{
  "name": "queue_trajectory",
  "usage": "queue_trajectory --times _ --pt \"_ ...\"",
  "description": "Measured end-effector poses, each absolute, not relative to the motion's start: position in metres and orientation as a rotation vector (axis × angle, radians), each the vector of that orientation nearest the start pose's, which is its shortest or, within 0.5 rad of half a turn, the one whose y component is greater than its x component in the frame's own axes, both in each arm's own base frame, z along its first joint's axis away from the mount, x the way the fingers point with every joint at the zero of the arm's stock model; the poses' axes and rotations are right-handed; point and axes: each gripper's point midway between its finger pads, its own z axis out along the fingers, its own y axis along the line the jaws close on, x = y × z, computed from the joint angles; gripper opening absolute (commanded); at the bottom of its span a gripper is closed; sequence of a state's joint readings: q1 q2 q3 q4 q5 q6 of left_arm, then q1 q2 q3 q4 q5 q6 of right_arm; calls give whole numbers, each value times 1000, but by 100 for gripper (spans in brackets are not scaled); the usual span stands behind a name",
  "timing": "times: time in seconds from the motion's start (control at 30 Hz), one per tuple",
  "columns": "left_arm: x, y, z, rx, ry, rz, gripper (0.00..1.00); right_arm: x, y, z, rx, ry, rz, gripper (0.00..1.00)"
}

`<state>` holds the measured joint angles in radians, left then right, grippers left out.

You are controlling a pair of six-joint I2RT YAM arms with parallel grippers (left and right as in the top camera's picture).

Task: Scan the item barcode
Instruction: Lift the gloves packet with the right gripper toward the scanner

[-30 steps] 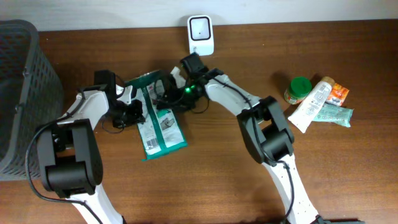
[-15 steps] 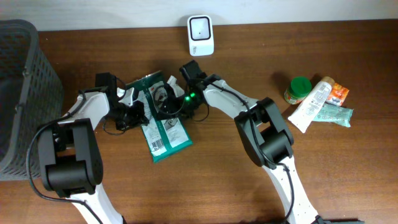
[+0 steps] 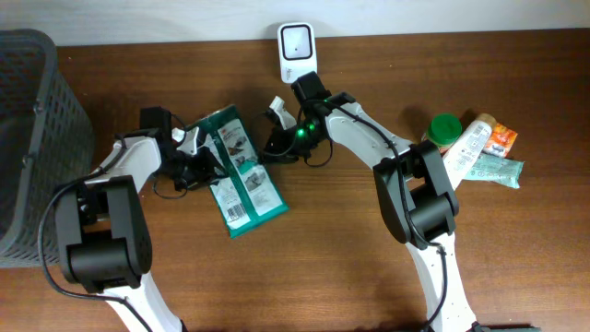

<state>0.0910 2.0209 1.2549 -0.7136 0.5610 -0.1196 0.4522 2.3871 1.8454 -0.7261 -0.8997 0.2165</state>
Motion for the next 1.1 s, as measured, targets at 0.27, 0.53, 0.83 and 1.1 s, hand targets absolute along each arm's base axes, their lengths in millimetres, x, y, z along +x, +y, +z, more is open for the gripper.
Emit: queue_trajectory --times 0.27,0.53,0.83,1.1 --pt "380 -48 -1 -260 2947 -764 0 406 331 34 -493 2817 1318 53" --pt "383 -51 -4 -268 2924 -837 0 378 361 22 -573 2853 1371 53" --pt "385 -52 -4 -264 2916 -846 10 368 399 14 -600 2813 1414 9" --pt "392 -64 11 -236 2896 -917 49 372 396 20 -614 2791 1415 4"
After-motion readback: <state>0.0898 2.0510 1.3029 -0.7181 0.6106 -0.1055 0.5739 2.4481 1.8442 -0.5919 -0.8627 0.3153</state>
